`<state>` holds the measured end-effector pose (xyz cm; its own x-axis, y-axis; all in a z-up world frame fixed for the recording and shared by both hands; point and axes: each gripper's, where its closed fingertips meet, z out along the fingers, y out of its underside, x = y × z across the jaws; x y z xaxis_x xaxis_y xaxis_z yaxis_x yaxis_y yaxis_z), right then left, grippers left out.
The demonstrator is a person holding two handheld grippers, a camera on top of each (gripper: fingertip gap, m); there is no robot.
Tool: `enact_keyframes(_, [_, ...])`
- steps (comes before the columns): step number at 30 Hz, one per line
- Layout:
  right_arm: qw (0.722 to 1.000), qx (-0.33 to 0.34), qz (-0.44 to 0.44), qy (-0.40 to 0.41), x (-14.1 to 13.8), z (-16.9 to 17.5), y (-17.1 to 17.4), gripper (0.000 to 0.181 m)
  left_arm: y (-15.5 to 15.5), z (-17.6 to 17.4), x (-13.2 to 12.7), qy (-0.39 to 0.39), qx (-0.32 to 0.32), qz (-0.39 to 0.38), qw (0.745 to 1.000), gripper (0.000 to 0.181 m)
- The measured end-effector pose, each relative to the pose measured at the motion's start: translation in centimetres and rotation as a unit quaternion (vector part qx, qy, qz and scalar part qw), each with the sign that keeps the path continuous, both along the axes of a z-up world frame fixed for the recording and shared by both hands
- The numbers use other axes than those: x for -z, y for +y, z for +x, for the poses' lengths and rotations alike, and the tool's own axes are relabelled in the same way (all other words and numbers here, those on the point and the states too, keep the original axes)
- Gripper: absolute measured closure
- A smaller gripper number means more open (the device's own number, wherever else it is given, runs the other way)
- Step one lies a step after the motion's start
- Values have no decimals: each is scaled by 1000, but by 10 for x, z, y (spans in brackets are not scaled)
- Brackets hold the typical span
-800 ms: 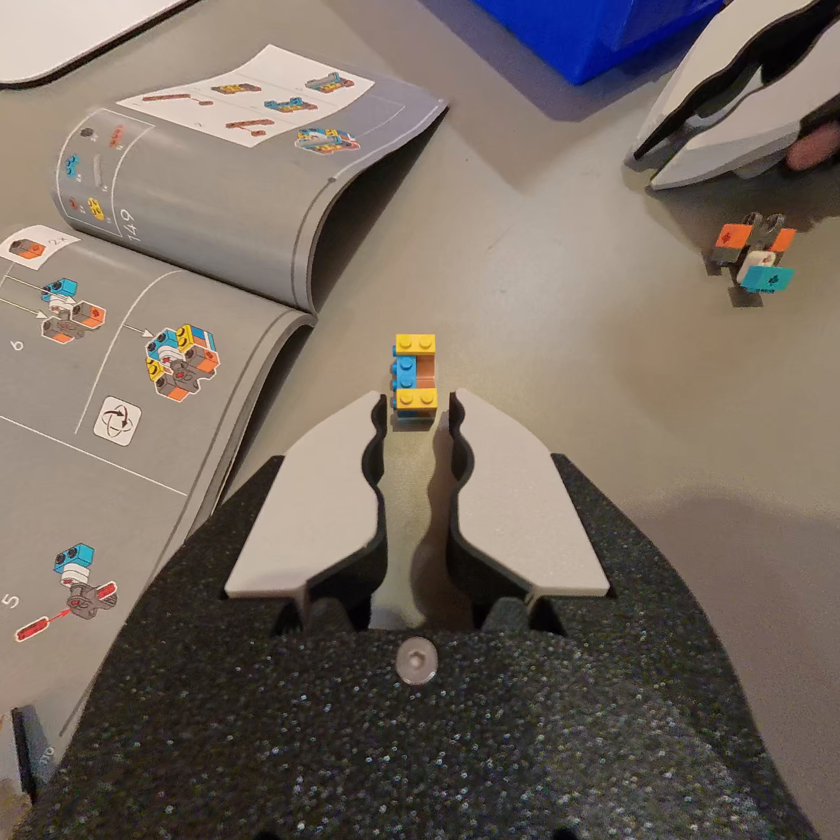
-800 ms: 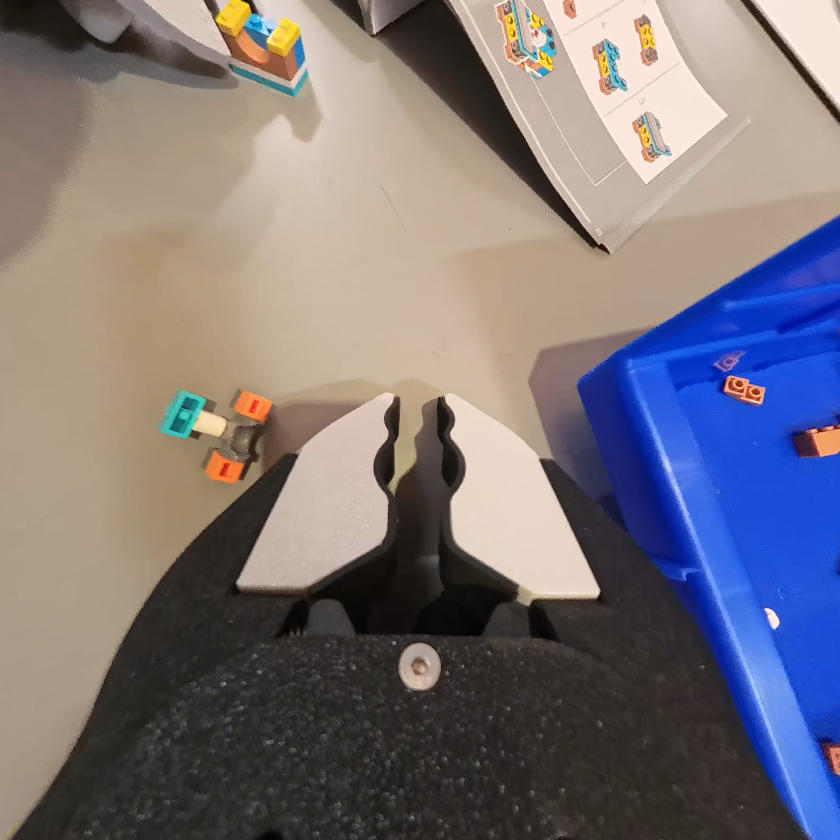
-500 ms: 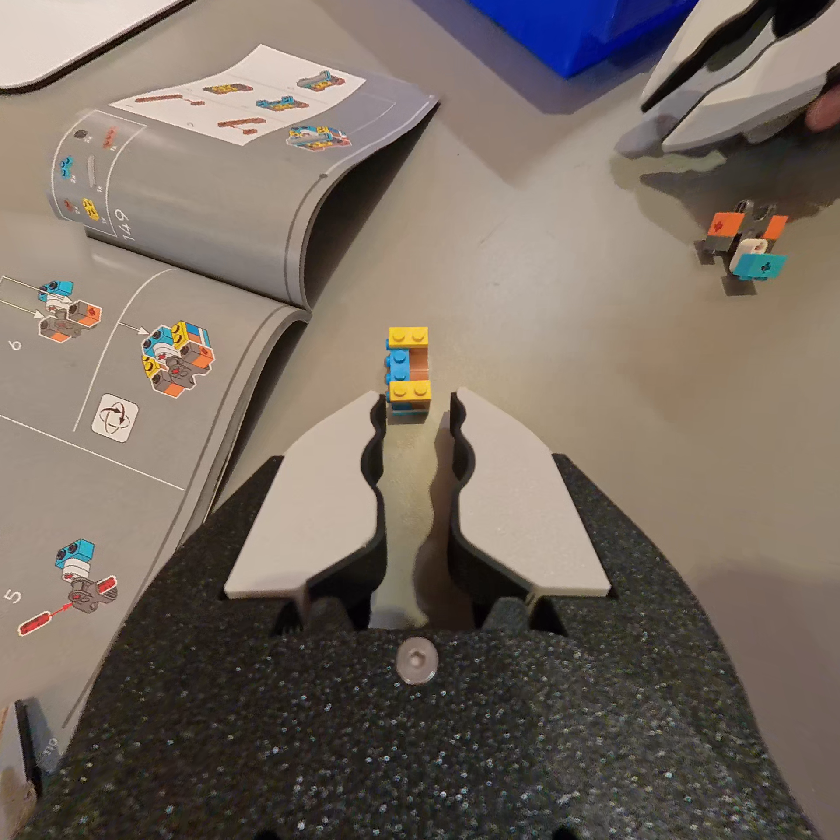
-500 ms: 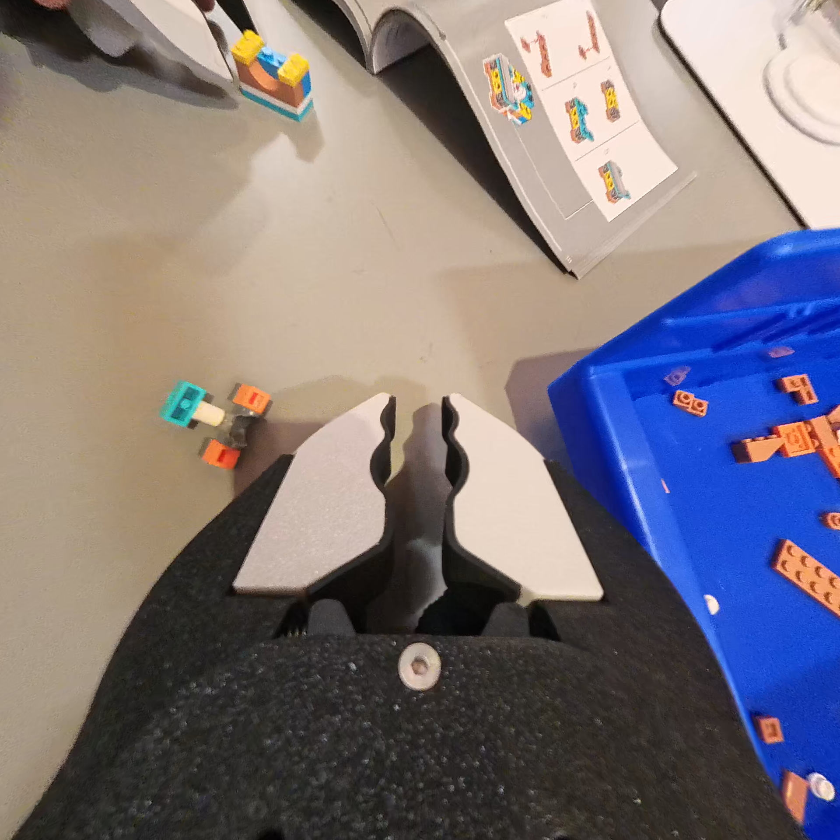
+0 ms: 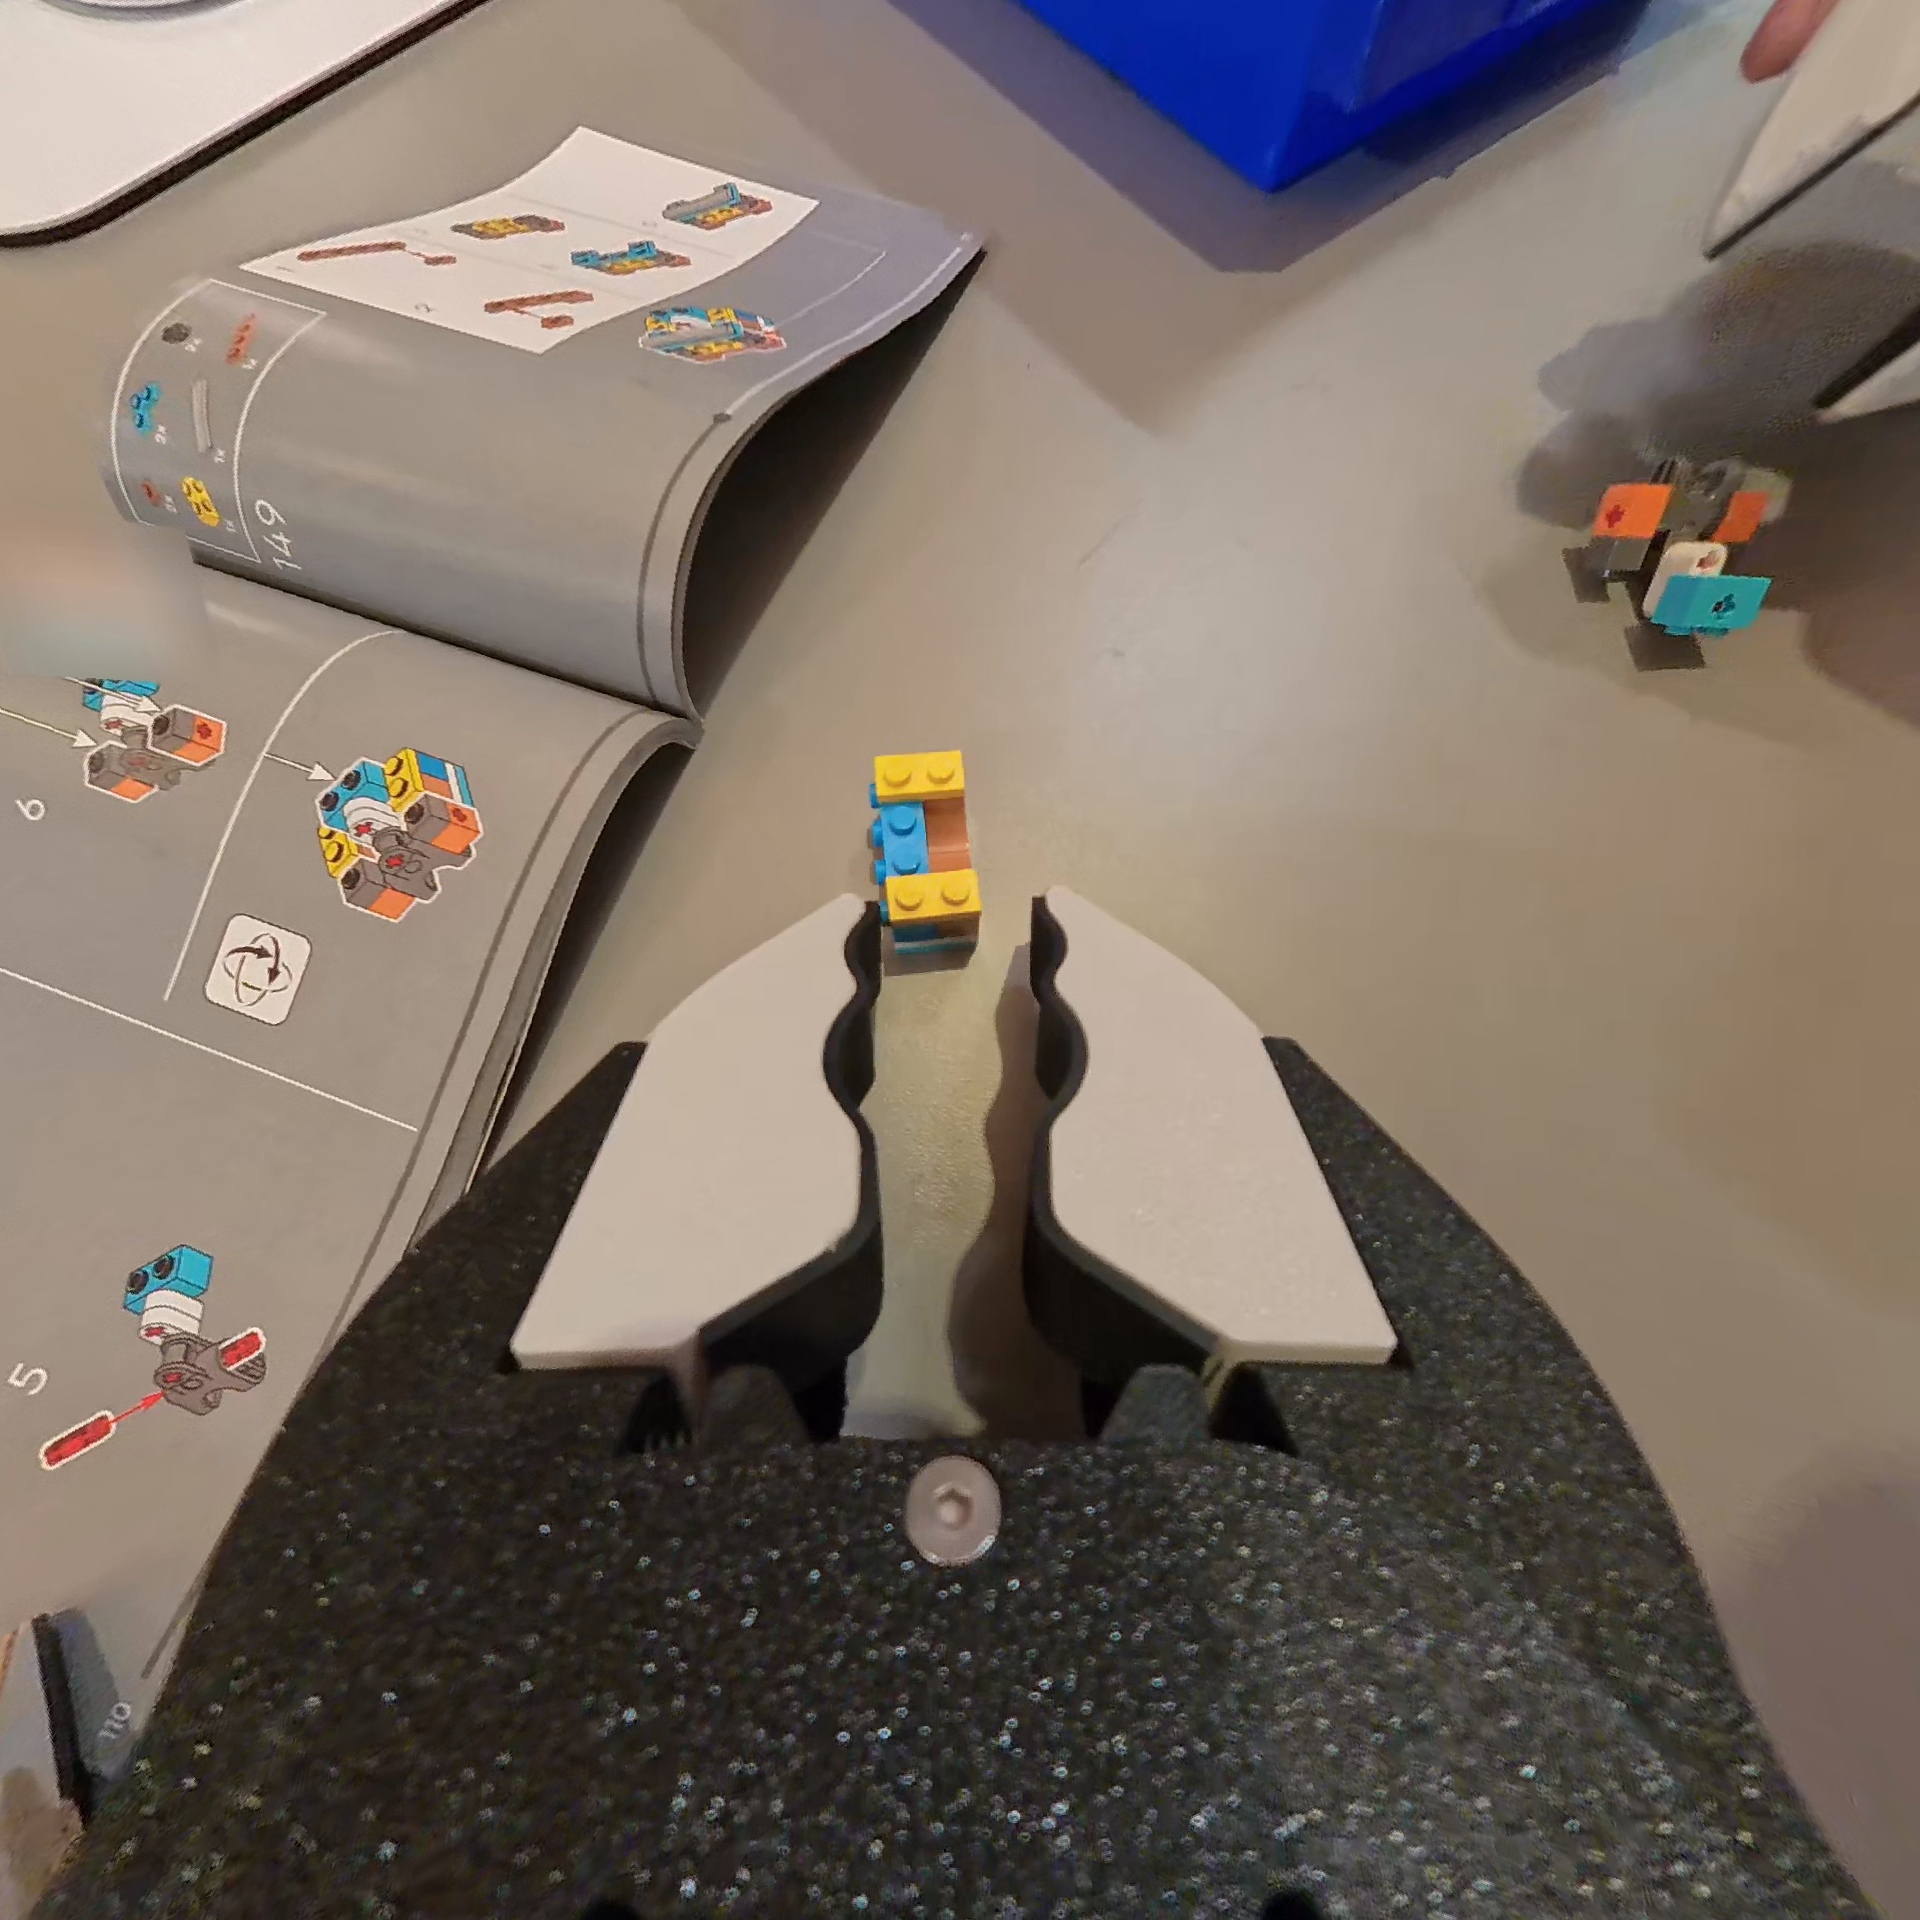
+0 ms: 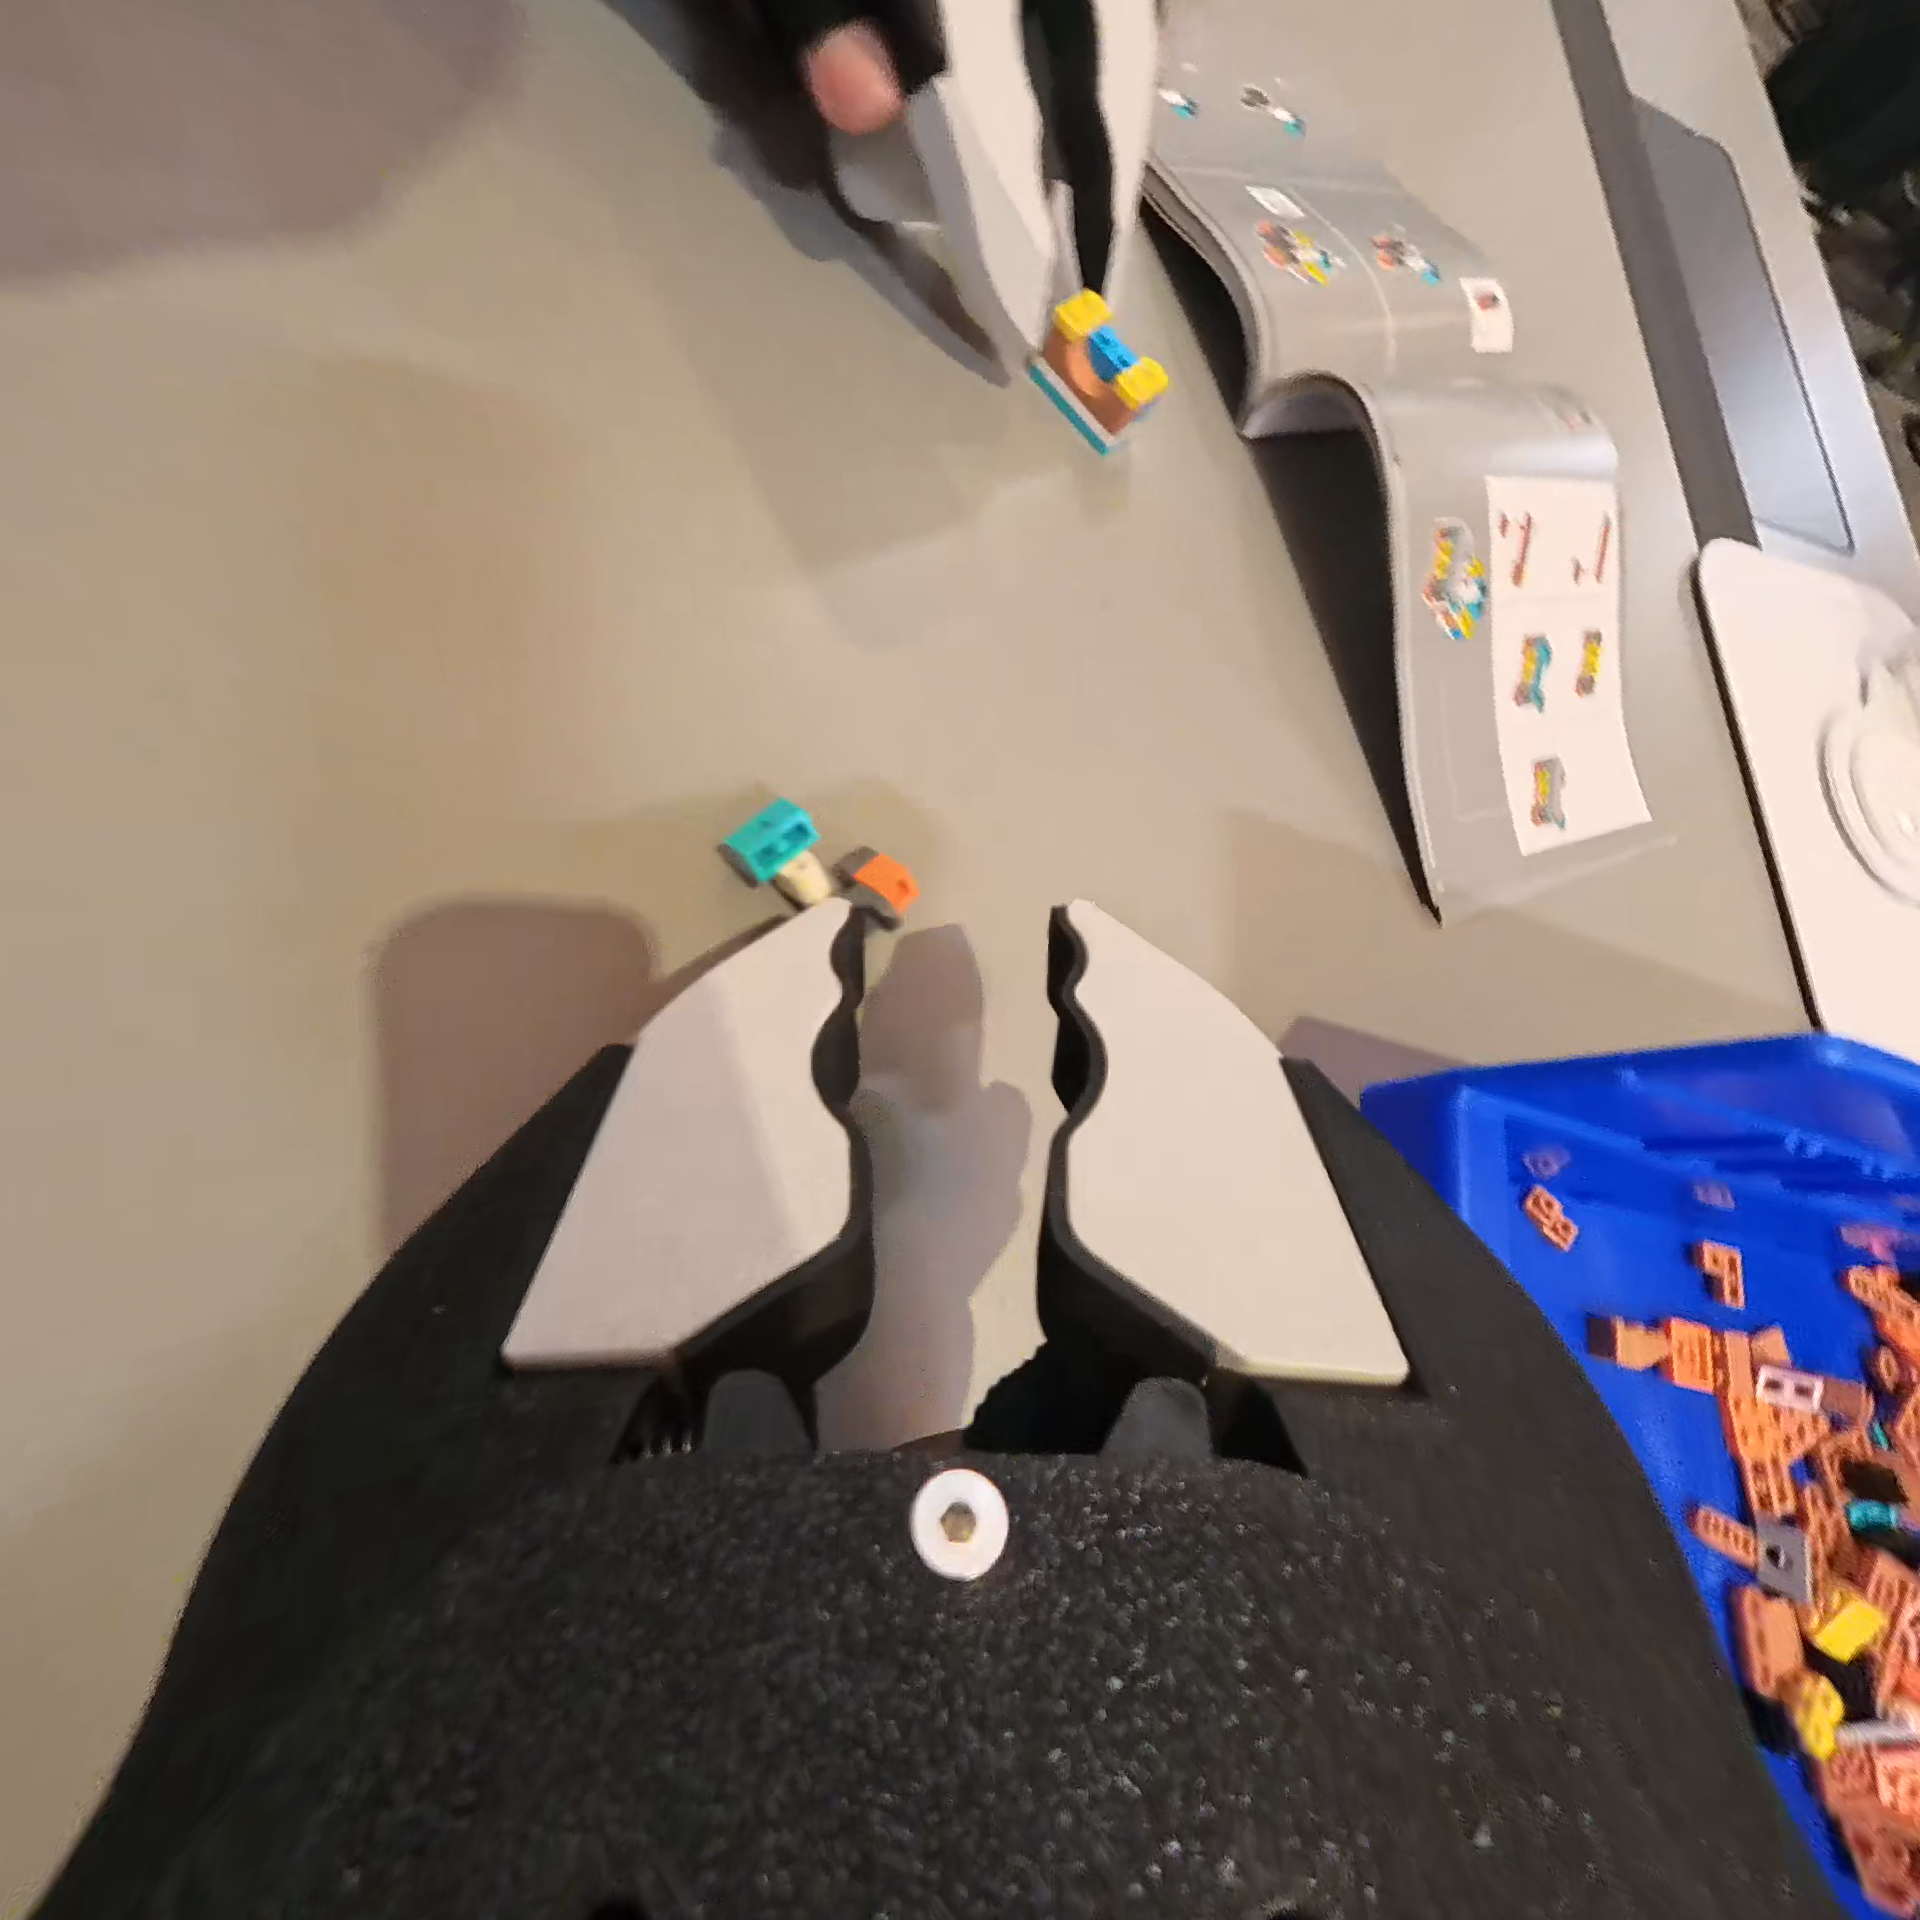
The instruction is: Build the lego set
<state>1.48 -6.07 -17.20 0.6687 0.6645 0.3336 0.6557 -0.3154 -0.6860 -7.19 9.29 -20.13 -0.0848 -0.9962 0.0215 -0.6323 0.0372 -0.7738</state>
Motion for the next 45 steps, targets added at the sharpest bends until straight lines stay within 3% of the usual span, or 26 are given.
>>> enact_keyframes(6, [995,-98,-24,-18,-8,-22,-14,145,0,0,0,-1,2,1,1000,153])
enact_keyframes(13, [972,-173,-96,-125,14,-25,-9,138,0,0,0,-2,3,2,1000,153])
enact_keyframes(18, [948,-205,-156,-186,30,-21,-8,137,0,0,-2,-6,4,-12,1000,153])
enact_keyframes(23, [941,-206,-182,-196,39,-19,-7,145,0,0,-2,-6,5,-15,1000,153])
enact_keyframes(32, [970,-160,-144,-115,37,-26,-1,145,-1,0,-2,-5,6,-16,1000,153])
enact_keyframes(37, [991,-109,-80,-12,21,-35,20,145,-1,0,-2,-4,6,-17,1000,153])
enact_keyframes(41, [994,-69,-48,65,9,-40,37,145,1,0,0,1,-2,-14,1000,153])
enact_keyframes(45, [994,-49,-36,93,5,-42,45,145,2,1,4,15,-2,9,1000,153])
